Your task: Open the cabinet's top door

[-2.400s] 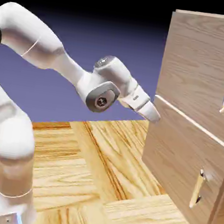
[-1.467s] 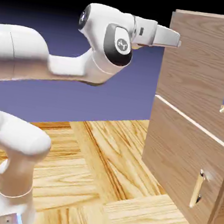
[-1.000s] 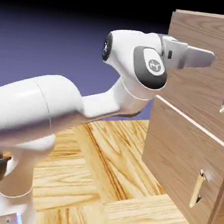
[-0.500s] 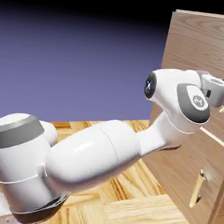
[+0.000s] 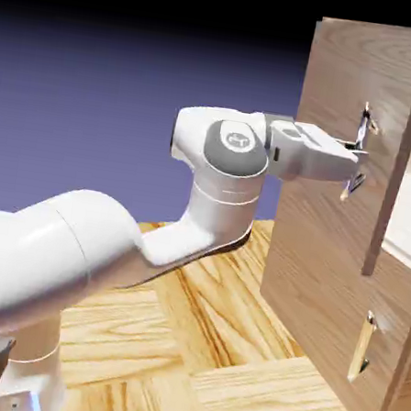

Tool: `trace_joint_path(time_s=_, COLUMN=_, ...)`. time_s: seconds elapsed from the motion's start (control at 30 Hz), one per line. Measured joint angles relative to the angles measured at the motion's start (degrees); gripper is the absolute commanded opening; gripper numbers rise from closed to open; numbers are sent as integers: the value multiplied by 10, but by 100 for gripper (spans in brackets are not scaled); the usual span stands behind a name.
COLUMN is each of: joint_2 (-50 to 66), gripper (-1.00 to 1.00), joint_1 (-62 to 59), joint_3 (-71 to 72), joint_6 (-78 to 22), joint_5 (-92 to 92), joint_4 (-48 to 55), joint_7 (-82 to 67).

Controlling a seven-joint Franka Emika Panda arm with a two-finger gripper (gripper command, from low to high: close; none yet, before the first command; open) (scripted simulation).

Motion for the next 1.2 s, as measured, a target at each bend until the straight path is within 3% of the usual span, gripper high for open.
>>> trace_joint_path(time_s=0.1, joint_2=-1, gripper=-100, joint_1=-49, joint_3=59, joint_6=-50, joint_5=34, joint_4=-55, joint_7=28)
trace_joint_path(time_s=0.23, joint_2=67, gripper=-100, joint_1=-132, joint_3=102, joint_6=6, joint_5=60, joint_4=-58, joint_7=92)
trace_joint_path(time_s=0.67, joint_2=12, gripper=-100, joint_1=-203, joint_3=372, joint_6=-193, joint_5=291, joint_4=-177, joint_7=110)
trace_joint_path(time_s=1.2, joint_2=109, gripper=-100, joint_1=-207, joint_3=705, joint_6=-434, joint_5=596, joint_4=-130, joint_7=168)
